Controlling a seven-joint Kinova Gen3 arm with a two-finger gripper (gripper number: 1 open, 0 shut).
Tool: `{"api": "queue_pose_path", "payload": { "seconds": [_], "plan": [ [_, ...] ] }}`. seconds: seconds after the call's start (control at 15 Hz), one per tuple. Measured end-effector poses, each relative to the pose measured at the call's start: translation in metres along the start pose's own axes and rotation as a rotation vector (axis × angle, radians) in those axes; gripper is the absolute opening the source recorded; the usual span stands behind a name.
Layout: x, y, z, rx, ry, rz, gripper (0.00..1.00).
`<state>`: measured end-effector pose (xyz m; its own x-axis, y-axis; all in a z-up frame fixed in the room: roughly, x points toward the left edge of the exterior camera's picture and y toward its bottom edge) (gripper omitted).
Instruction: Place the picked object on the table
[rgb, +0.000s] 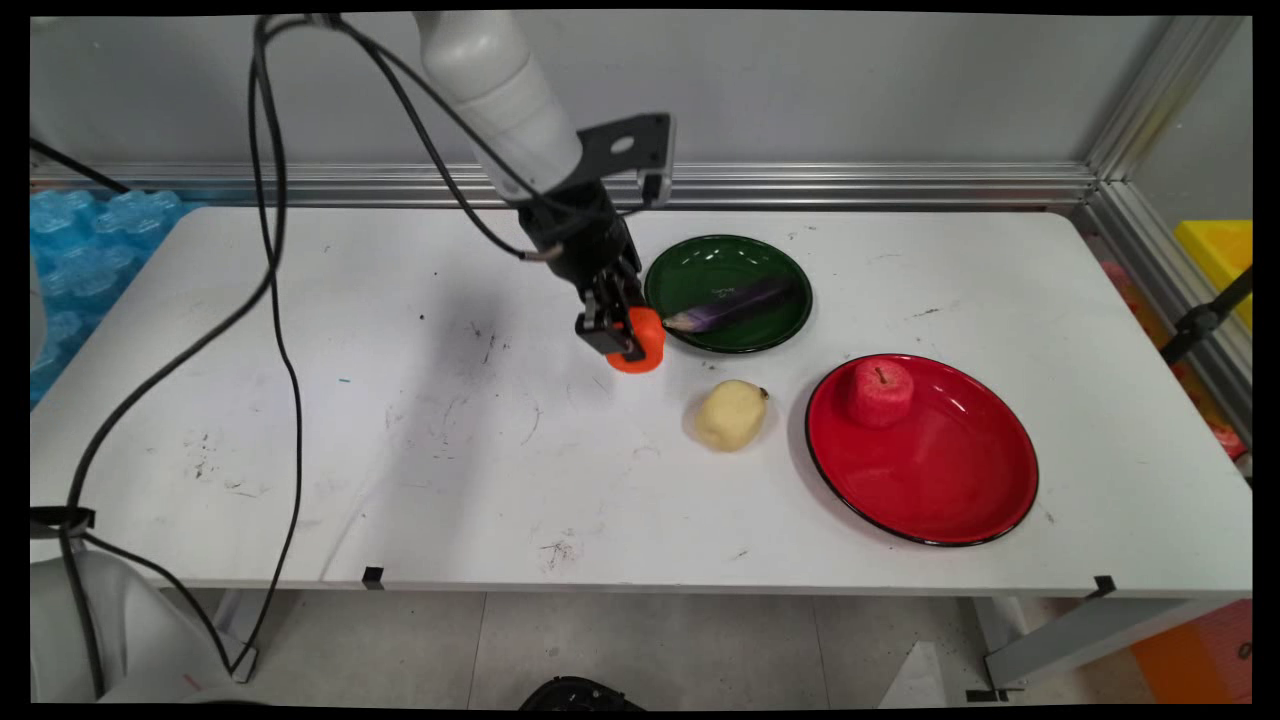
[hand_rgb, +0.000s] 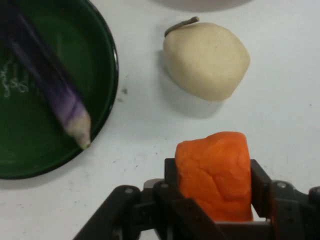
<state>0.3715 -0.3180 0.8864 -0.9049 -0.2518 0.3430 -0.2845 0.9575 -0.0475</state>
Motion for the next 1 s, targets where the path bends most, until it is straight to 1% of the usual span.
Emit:
{"api": "queue_pose_path", "payload": {
  "seconds": [0.27, 0.6, 0.93, 1.0],
  "plan": [
    [-0.006, 0.004, 0.024, 0.004, -0.012, -0.001, 0.00],
    [-0.012, 0.005, 0.063, 0.012, -0.033, -0.006, 0.00],
    [-0.011, 0.005, 0.087, 0.012, -0.029, -0.004, 0.00],
    [-0.011, 0.005, 0.090, 0.010, -0.025, 0.001, 1.00]
  ]
}}
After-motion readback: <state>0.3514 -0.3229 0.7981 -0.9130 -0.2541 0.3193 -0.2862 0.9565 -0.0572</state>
